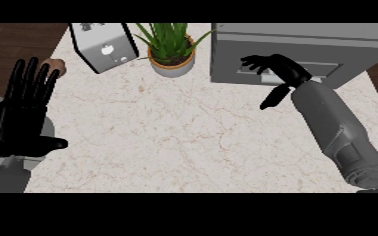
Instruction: Pick up the cup, place it into the drawer and close the drawer
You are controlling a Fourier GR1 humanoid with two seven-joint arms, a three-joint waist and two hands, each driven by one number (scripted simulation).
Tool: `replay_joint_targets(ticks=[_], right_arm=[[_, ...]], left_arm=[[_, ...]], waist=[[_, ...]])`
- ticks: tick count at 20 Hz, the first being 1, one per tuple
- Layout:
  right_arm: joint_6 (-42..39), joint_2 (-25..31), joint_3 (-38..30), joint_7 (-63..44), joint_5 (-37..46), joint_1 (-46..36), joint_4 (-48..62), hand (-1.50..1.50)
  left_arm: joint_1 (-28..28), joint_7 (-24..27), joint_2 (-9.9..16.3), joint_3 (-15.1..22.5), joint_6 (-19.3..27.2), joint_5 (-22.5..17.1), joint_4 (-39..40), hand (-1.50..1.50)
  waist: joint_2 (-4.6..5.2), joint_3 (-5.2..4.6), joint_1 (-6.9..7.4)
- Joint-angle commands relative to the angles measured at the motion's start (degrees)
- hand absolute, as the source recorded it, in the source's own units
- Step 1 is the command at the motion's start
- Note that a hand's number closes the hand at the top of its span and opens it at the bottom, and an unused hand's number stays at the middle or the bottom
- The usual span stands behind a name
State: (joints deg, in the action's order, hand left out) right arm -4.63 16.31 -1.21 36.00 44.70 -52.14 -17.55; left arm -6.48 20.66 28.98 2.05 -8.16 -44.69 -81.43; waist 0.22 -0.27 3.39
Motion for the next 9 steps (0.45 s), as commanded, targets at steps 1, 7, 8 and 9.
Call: replay_joint_targets(ticks=[1, 7, 8, 9], right_arm=[[2.5, 2.5, -1.7, -3.7, 0.6, -3.8, 5.6, -1.5], [-1.1, 5.8, -2.6, -2.4, -0.2, -6.7, 6.8, -1.5], [1.8, 3.8, -2.5, -2.9, -0.1, -5.3, 7.3, -1.5], [-0.2, 4.6, -2.7, -3.1, -0.4, -7.3, 7.3, -1.5]], left_arm=[[-0.8, -0.9, 0.1, -0.3, 0.8, 0.3, -1.1, -1.5], [-1.0, 1.4, -2.2, 1.4, 0.4, 3.0, 2.0, -1.5], [0.0, 0.2, 0.1, 0.0, -0.8, 1.8, 0.2, -1.5], [-1.4, 0.9, -1.3, 1.2, -0.1, 3.4, 2.7, -1.5]], waist=[[1.77, 0.5, 1.68], [1.96, 0.44, 1.21], [1.68, 0.48, 1.82], [1.95, 0.43, 1.26]])
